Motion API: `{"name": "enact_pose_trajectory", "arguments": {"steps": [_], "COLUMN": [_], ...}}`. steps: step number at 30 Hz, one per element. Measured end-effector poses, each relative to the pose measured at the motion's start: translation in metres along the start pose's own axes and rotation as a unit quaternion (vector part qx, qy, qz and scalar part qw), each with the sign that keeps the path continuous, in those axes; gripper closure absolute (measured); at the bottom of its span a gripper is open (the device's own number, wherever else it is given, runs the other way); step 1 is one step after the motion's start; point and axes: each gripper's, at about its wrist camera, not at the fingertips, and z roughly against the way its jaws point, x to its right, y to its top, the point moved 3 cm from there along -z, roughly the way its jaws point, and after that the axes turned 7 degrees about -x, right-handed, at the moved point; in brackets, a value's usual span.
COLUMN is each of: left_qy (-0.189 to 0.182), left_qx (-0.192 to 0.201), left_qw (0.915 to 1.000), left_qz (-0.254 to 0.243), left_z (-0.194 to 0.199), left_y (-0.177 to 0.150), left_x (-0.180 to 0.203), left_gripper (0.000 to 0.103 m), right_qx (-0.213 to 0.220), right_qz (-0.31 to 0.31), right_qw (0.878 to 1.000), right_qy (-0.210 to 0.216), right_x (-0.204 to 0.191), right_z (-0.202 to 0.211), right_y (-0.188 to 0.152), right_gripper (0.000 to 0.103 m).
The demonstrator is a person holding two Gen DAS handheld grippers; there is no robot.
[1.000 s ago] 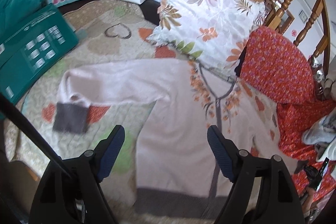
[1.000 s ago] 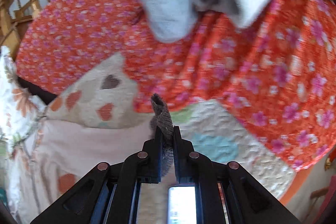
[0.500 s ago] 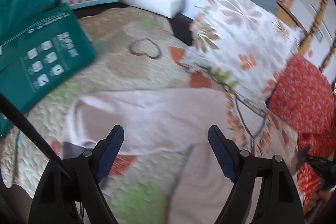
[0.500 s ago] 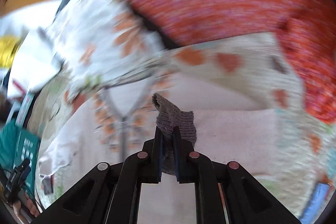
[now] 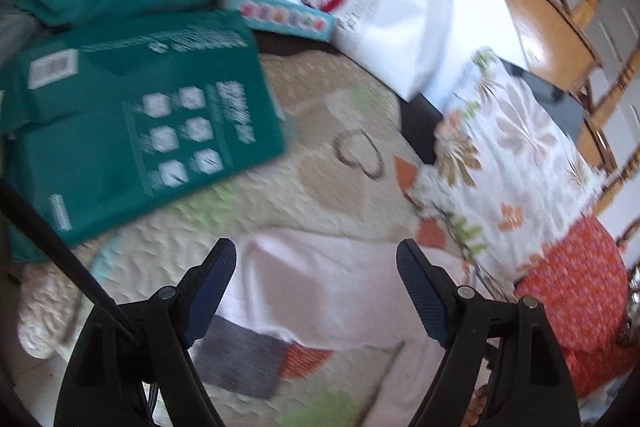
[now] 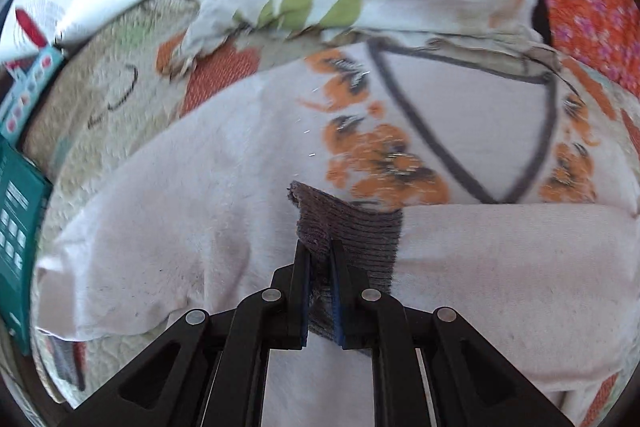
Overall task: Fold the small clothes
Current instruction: 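Fold the grey-cuffed sleeve across the cardigan body with the right gripper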
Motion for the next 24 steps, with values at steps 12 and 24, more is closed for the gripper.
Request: {"name": "enact_pose_trajectory", "arguments": {"steps": [12, 24], "left_qy": [0.116, 0.147], "left_qx": [0.102, 0.171], "left_qw": [0.9818, 0.9613], "left_qz": [0.111, 0.158], "left_z": [0.042, 0.08], "left_y": [0.029, 0.034], "left_x": [-0.097, -0.137], "left_gripper": [0.022, 0.022], "right_qx": [0.018, 0.034], "right_qz": [0.173, 0.431], "right_qw": [0.979, 0.892], "right_qy": [0.102, 0.131], "right_x": [-0.141, -0.297], "right_z": [0.036, 0.034], "right_y": [-0.04, -0.16], "right_gripper": [0.064, 0.05]}}
